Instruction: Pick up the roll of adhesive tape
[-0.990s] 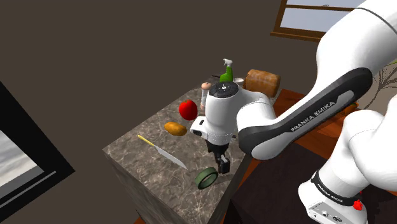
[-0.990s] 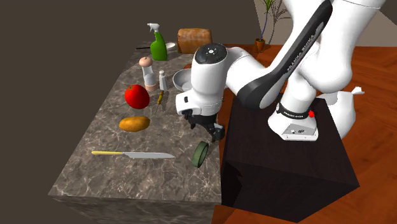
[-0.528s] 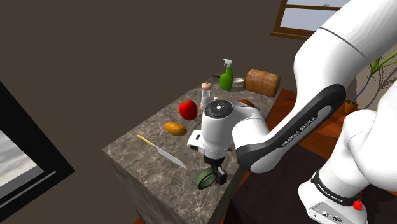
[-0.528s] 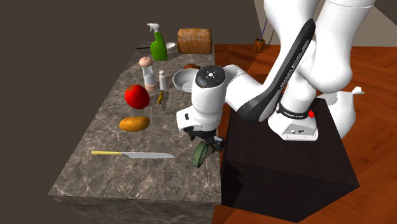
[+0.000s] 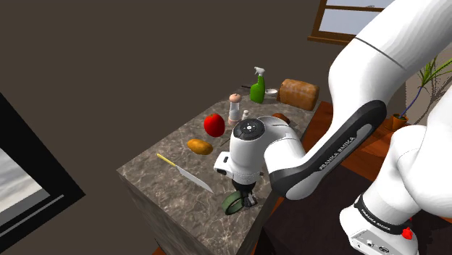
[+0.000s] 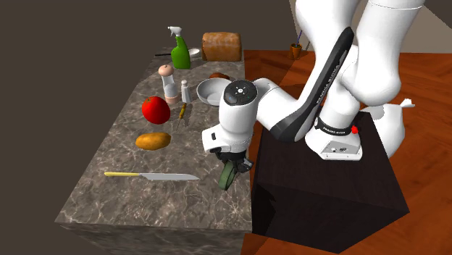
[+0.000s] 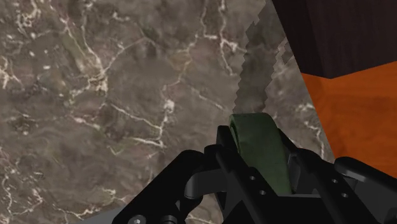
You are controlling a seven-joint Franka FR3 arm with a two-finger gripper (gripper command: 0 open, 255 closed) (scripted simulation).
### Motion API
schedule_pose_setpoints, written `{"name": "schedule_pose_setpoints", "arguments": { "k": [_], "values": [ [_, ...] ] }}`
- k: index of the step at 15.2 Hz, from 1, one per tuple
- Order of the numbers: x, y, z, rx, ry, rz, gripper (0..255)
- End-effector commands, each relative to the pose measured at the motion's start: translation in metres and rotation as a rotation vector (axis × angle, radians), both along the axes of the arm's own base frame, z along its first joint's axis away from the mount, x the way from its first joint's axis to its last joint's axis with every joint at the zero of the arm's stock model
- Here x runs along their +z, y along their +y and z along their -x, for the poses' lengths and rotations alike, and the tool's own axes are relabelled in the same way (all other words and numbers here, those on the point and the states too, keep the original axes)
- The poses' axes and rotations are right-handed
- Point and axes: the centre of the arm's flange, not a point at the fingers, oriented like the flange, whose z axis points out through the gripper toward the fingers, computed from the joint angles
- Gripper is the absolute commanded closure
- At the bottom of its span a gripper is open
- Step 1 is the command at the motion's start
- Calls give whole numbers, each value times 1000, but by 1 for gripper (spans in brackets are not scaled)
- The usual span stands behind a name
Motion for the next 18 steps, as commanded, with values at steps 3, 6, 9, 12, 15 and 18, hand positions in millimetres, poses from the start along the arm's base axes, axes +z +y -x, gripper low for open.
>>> {"name": "schedule_pose_setpoints", "arguments": {
  "k": [3,6,9,12,15,18],
  "values": [
    [0,0,0,0,0,0,255],
    [5,0,0,0,0,0,255],
    [21,0,0,0,0,0,255],
    [37,0,0,0,0,0,255],
    [53,0,0,0,0,0,255],
    [69,0,0,0,0,0,255]
  ]
}}
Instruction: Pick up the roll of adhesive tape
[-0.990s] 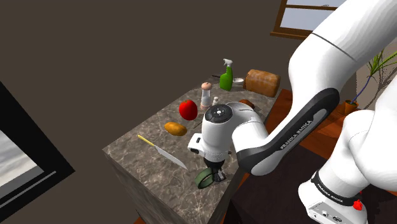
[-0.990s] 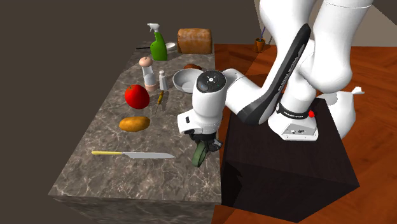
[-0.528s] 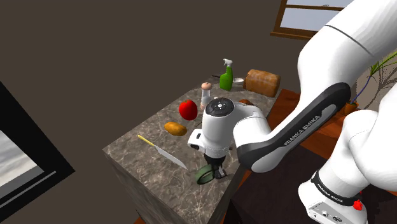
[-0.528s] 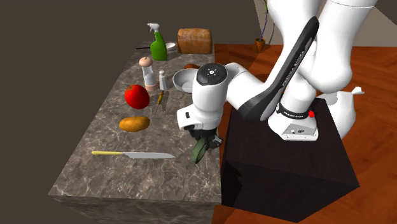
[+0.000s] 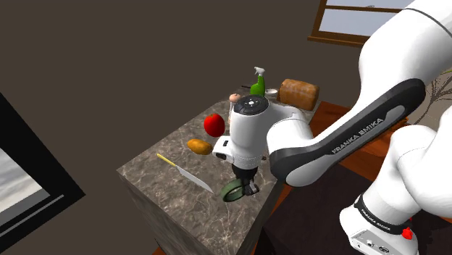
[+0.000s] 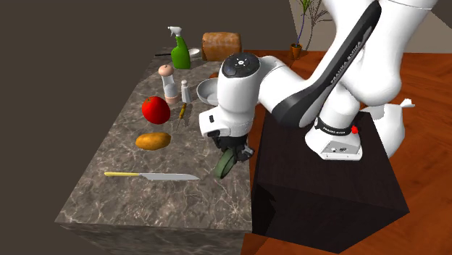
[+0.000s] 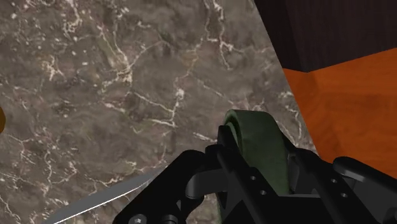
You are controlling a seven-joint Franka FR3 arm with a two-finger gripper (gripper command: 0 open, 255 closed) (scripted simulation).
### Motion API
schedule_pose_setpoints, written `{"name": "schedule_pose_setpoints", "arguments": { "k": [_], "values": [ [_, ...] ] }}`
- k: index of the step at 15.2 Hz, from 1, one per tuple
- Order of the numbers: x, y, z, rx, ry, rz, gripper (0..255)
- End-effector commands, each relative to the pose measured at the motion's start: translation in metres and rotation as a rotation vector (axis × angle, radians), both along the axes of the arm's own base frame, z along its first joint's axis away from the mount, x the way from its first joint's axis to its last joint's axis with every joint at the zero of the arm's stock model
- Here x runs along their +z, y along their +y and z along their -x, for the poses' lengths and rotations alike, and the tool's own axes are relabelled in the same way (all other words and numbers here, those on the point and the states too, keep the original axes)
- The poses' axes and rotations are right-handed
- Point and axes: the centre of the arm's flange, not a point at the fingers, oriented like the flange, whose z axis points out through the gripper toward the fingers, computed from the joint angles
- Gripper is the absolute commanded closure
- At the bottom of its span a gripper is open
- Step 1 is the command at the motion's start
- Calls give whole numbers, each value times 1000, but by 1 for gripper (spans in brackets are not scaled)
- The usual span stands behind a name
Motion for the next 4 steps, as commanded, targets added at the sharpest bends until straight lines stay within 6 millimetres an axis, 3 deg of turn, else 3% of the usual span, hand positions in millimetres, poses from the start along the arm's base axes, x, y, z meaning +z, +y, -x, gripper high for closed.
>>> {"name": "schedule_pose_setpoints", "arguments": {
  "k": [1,4],
  "values": [
    [12,0,2,0,0,0,255],
    [18,0,2,0,0,0,255]
  ]
}}
